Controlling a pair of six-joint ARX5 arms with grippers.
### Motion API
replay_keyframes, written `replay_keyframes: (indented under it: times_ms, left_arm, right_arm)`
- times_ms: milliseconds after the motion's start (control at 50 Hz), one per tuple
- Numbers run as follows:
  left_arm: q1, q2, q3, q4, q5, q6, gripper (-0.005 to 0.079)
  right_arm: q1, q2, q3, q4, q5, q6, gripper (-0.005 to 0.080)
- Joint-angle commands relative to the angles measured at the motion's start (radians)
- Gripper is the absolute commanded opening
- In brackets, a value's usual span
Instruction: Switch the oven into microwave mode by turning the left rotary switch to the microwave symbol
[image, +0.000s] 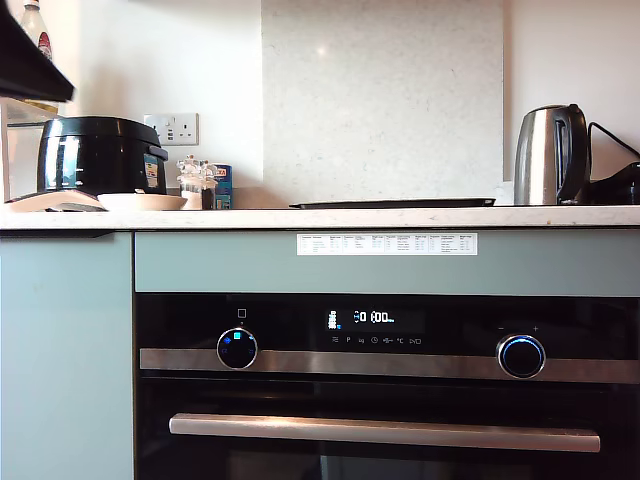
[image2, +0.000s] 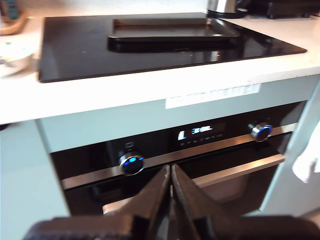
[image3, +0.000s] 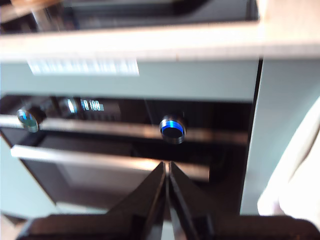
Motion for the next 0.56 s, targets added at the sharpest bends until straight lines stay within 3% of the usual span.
replay_keyframes:
  times_ms: [0,540]
  left_arm:
    - [0.0,-0.045,-0.03,-0.009,-0.009,-0.005,-0.0022]
    - [0.0,-0.481,-0.097,-0.279,-0.094,-0.006,-0.0022]
  right_arm:
    - [0.005,-0.003,-0.01,-0.021,-0.002,0.001,-0.0012]
    - [0.005,-0.003,-0.01,-0.219,-0.002,0.001,-0.0012]
